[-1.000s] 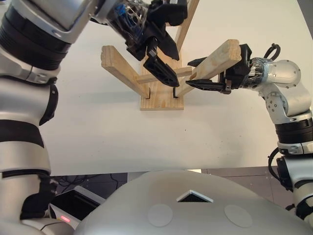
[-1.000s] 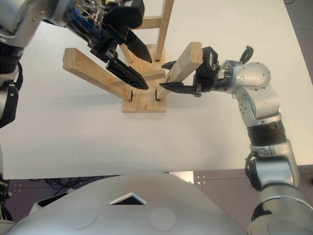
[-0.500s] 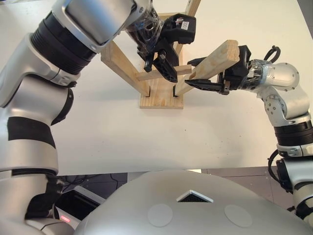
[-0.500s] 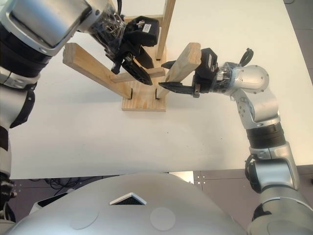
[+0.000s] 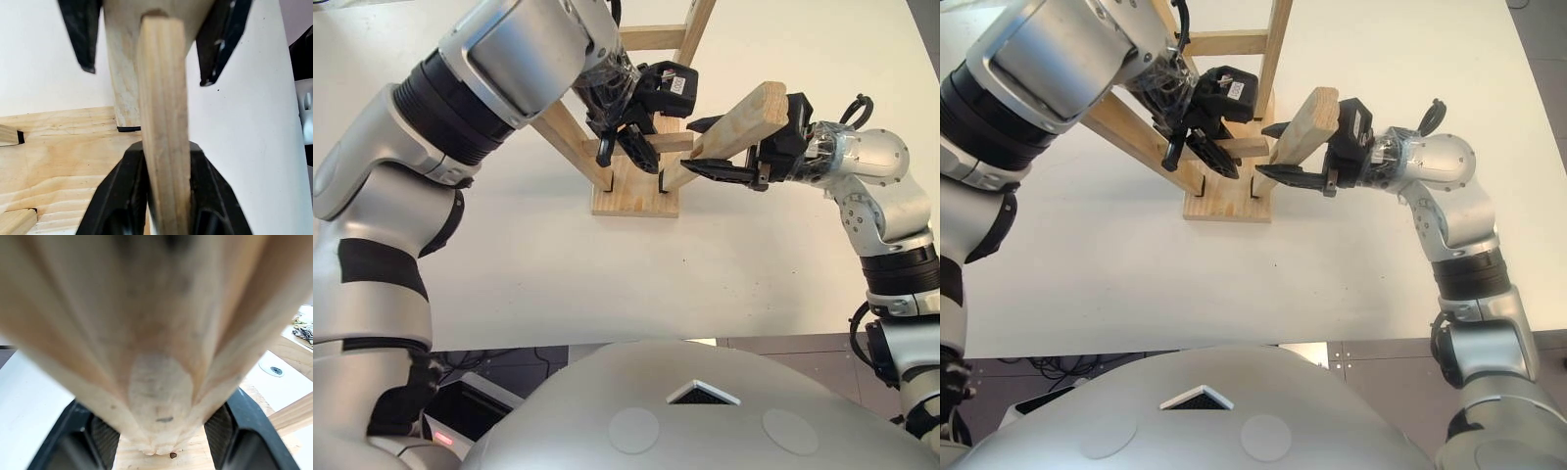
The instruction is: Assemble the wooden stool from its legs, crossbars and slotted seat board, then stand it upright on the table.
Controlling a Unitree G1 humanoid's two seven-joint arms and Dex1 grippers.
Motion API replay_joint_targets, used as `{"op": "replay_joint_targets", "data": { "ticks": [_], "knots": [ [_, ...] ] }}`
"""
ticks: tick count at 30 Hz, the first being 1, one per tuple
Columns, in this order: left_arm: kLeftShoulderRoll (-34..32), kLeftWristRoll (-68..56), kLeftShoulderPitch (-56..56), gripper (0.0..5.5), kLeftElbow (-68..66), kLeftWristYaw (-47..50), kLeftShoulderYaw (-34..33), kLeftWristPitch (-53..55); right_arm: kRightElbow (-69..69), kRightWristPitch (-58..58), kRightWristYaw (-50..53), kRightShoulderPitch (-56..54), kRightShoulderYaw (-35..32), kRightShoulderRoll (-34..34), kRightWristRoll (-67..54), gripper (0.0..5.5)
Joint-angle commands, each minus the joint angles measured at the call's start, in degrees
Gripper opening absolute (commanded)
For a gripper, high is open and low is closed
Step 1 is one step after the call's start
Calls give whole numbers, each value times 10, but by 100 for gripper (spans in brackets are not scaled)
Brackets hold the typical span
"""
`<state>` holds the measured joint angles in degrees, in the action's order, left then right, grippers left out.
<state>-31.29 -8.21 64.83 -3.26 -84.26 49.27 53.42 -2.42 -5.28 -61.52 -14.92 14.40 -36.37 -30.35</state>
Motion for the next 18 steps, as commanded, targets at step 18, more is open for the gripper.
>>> {"op": "replay_joint_targets", "data": {
  "ticks": [18],
  "knots": [
    [31,63,-73,73,-26,24,66,-11,-33,-96,72,9,71,34,90,204]
  ]
}}
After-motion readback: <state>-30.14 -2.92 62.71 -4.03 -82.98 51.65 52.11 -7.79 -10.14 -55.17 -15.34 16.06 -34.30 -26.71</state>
